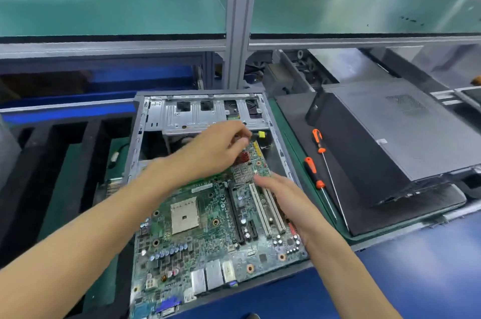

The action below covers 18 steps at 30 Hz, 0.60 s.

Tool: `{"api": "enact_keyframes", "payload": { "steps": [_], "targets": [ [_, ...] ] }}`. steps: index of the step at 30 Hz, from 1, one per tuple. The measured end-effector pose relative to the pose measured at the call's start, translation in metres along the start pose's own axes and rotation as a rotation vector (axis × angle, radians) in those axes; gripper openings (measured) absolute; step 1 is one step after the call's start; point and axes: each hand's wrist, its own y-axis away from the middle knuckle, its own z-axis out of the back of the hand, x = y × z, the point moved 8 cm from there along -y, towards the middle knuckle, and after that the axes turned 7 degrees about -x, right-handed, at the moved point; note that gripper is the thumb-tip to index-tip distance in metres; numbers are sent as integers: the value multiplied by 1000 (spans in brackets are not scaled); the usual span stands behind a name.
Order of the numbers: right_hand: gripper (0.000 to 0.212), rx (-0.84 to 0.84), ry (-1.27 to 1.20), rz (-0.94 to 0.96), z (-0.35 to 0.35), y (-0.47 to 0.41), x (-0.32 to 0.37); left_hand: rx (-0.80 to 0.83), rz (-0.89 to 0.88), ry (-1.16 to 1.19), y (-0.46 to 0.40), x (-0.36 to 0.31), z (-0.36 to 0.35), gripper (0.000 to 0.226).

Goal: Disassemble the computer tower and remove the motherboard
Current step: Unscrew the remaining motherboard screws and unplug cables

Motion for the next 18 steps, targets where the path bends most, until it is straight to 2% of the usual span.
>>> {"api": "enact_keyframes", "payload": {
  "steps": [3,6,8,10,12,14,18],
  "targets": [
    [72,-12,27,-1,7,-13,3,-20,-12,-91,-44,5,-22,27],
    [52,-10,44,-3,14,-28,4,-14,-30,-152,-64,17,-31,19],
    [74,-40,50,-18,17,-42,3,-16,-91,-187,-69,18,-36,17],
    [74,-102,134,40,19,-56,7,-17,-71,-142,-72,24,-41,20],
    [56,-133,203,140,15,-70,14,-16,45,1,-75,36,-46,25],
    [30,-178,259,236,12,-81,23,-11,92,49,-76,42,-53,28],
    [18,-263,379,353,4,-96,33,-18,36,-37,-72,39,-70,28]
  ]
}}
